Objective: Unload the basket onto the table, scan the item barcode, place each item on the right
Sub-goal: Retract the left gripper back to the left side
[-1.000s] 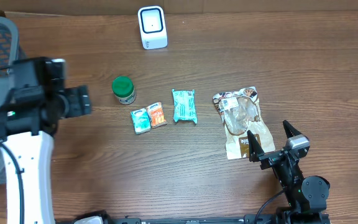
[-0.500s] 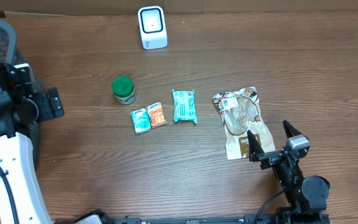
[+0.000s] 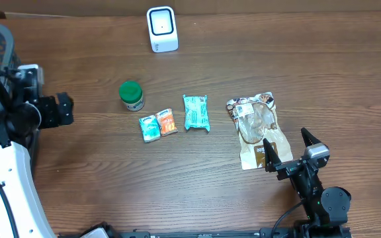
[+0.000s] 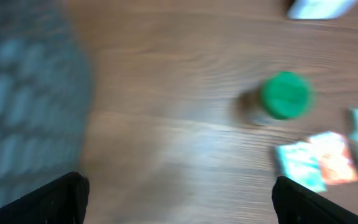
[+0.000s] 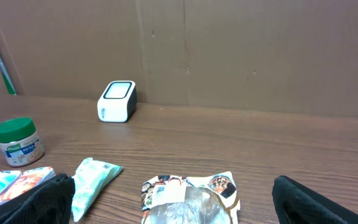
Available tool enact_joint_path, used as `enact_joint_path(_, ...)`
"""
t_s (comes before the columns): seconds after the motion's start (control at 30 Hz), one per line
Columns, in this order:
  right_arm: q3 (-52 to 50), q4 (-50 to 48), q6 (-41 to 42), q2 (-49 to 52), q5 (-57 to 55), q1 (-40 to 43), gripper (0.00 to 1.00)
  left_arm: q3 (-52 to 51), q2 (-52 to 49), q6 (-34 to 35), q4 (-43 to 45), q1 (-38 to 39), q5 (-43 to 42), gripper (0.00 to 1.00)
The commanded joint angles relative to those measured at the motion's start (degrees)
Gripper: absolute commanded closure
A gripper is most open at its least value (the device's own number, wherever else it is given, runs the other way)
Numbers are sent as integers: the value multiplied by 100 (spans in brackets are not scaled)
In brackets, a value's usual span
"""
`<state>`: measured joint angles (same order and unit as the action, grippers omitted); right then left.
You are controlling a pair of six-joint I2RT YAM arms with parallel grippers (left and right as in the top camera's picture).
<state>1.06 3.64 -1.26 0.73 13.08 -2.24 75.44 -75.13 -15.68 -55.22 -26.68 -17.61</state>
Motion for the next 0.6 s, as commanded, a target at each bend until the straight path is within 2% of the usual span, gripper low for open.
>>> enact_joint_path(0.0, -61, -31, -11, -57, -42, 0, 1, 9, -26, -610, 15, -28, -1207, 2)
enact_joint_path(0.57, -61, -31, -11, -57, -42, 0, 0, 4, -52, -468, 107, -31, -879, 1)
